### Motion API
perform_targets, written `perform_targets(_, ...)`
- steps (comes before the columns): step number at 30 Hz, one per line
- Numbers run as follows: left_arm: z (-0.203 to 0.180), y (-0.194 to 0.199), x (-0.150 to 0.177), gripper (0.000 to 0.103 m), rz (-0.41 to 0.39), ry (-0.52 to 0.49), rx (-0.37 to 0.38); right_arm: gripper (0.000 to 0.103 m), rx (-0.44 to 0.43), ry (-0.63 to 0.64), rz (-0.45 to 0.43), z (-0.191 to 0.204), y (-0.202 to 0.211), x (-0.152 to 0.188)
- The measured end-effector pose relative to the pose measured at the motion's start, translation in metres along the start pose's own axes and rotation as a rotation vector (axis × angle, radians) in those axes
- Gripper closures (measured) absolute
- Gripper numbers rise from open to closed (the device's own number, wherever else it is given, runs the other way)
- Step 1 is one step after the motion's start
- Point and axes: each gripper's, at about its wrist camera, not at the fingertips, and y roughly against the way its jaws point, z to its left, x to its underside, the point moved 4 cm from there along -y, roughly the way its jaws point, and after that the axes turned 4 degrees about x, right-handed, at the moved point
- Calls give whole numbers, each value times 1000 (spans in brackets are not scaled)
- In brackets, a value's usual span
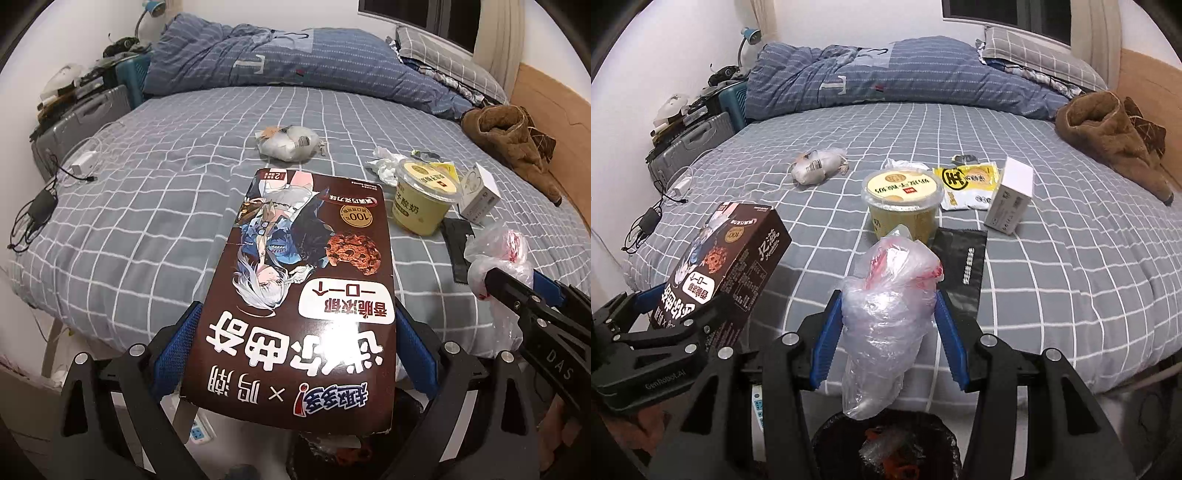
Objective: Collect trash
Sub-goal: 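Lift the snack box and clear bag and carry both over the bin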
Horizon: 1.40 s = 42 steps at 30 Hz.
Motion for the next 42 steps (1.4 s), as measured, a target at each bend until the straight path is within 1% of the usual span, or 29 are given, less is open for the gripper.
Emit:
perform_targets(20,-4,41,53,10,17,15,7,55,11,6,19,2,41,48)
perform_targets(28,-5,52,79,10,49,22,4,55,8,19,35,7,54,70)
perform_targets(36,-3,67,107,10,81,43,-17,55,6,18,85,10,64,103)
perform_targets(42,-5,78,122,10,100,40,-32,55,18,19,111,9,76,123)
